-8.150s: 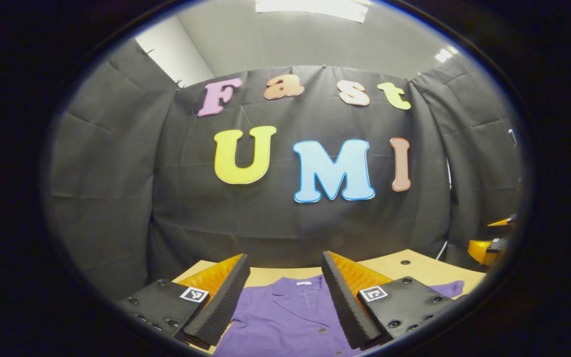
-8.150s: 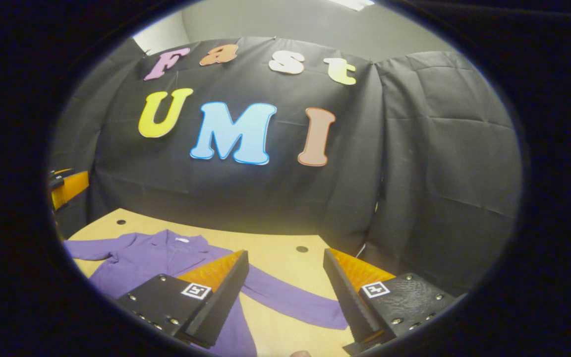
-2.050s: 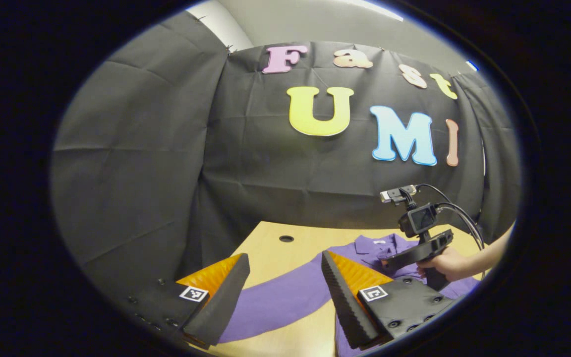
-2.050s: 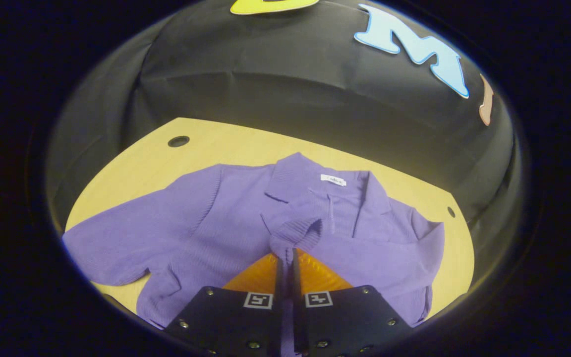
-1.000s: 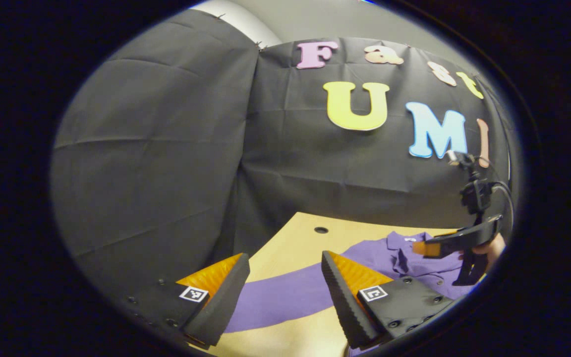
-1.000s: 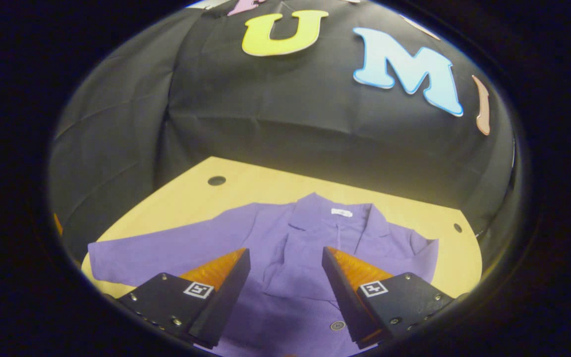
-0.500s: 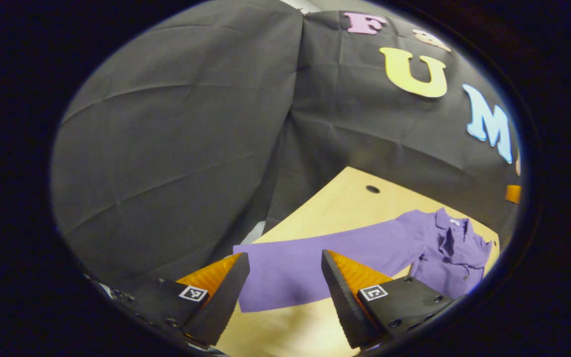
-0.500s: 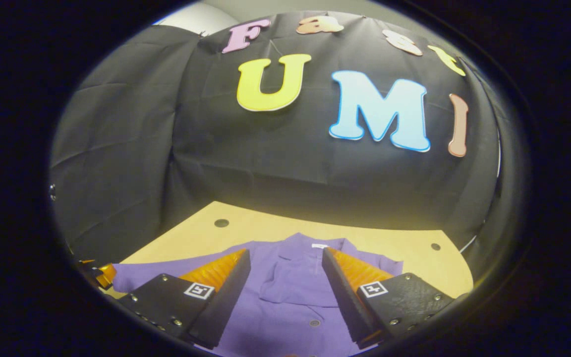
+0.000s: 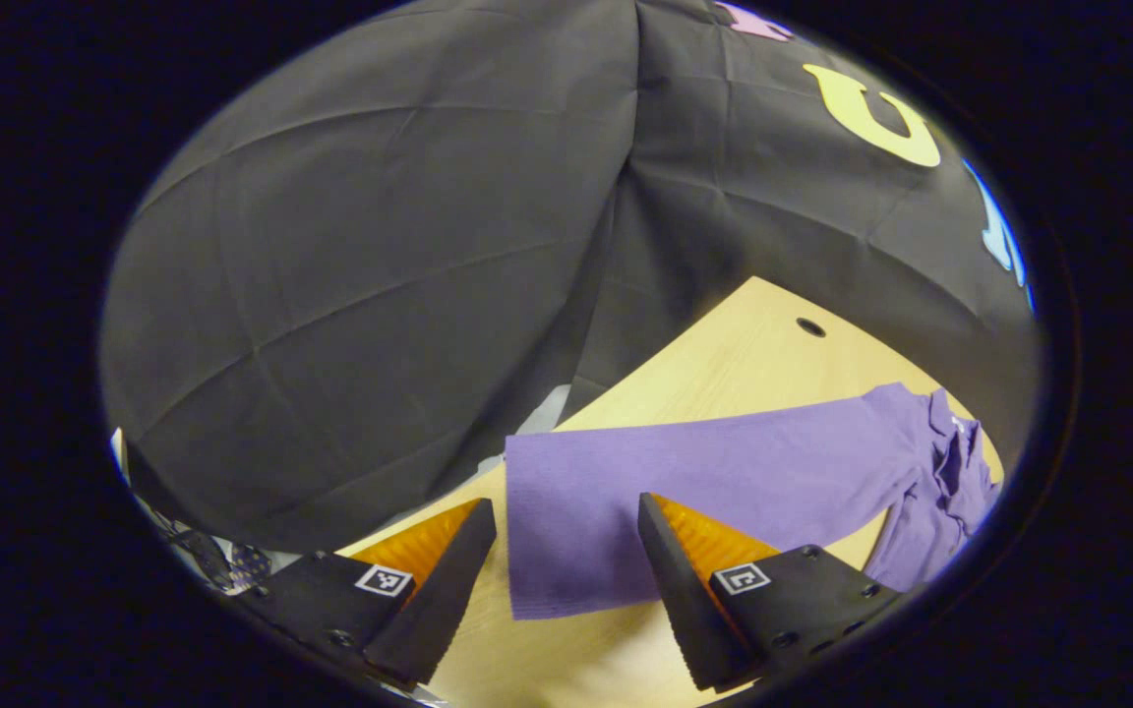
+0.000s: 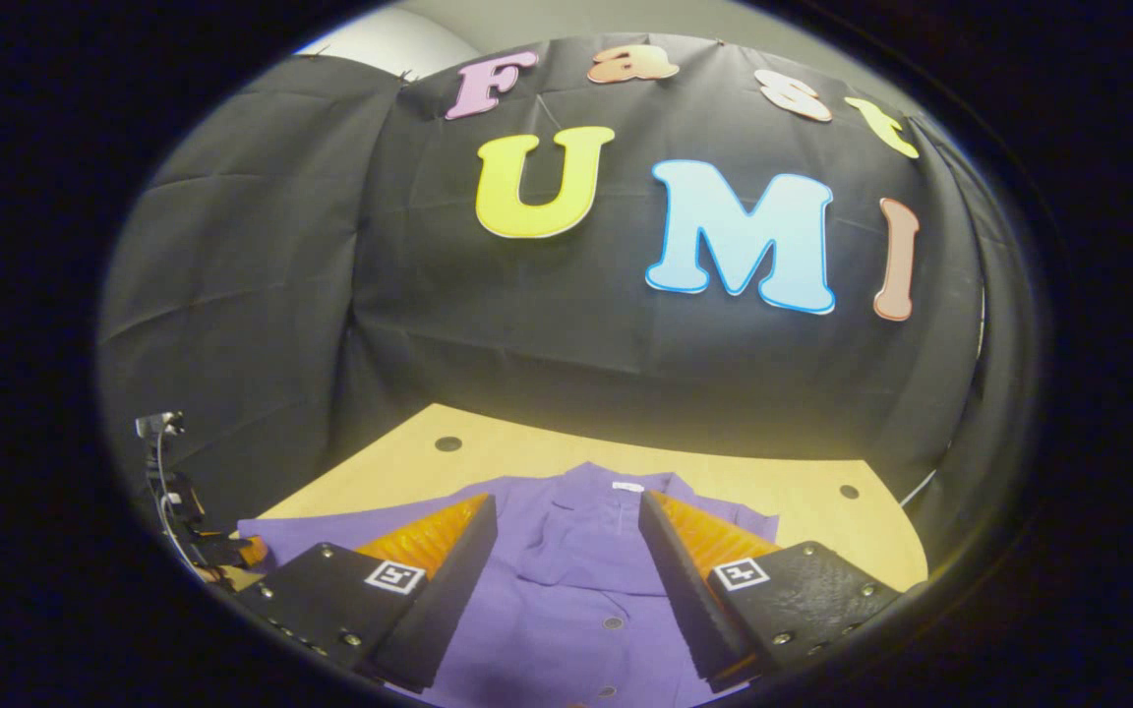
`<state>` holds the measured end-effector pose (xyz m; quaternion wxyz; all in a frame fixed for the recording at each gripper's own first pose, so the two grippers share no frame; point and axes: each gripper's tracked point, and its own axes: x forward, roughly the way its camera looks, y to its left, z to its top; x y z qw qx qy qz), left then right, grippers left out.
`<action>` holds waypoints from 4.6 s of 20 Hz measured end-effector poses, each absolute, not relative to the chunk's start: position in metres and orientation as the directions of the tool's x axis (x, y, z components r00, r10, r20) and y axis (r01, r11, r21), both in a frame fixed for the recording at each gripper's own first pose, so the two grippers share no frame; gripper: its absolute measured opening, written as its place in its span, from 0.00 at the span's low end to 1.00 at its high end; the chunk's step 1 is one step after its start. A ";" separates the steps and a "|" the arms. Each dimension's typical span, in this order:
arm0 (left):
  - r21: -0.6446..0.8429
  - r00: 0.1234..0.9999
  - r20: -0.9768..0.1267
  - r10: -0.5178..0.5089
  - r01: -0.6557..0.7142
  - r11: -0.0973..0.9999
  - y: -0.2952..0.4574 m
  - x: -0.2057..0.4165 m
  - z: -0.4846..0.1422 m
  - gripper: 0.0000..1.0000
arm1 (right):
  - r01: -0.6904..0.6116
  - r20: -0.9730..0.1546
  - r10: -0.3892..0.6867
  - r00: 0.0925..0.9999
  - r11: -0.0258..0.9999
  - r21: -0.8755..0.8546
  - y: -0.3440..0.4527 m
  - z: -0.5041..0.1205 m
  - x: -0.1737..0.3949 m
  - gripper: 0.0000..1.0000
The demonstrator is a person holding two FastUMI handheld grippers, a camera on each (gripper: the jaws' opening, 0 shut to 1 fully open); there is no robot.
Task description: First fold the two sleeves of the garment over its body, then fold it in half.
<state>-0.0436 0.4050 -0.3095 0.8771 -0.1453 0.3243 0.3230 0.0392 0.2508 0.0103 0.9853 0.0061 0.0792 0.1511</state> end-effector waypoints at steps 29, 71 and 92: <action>-0.073 0.648 -0.618 0.445 -0.611 0.788 0.386 -0.020 -0.298 0.06 | -0.239 -0.205 0.247 0.947 0.969 0.063 0.171 -0.010 0.030 0.91; -0.152 0.808 -0.430 -0.403 0.375 0.914 -0.211 0.187 -0.189 0.06 | 0.100 -0.321 -0.057 0.946 0.988 0.120 -0.045 -0.102 -0.029 0.91; -0.240 0.723 -0.496 -0.481 0.419 0.876 -0.261 0.143 -0.228 0.90 | -0.154 -0.334 0.170 0.927 0.985 0.075 -0.029 -0.128 -0.010 0.91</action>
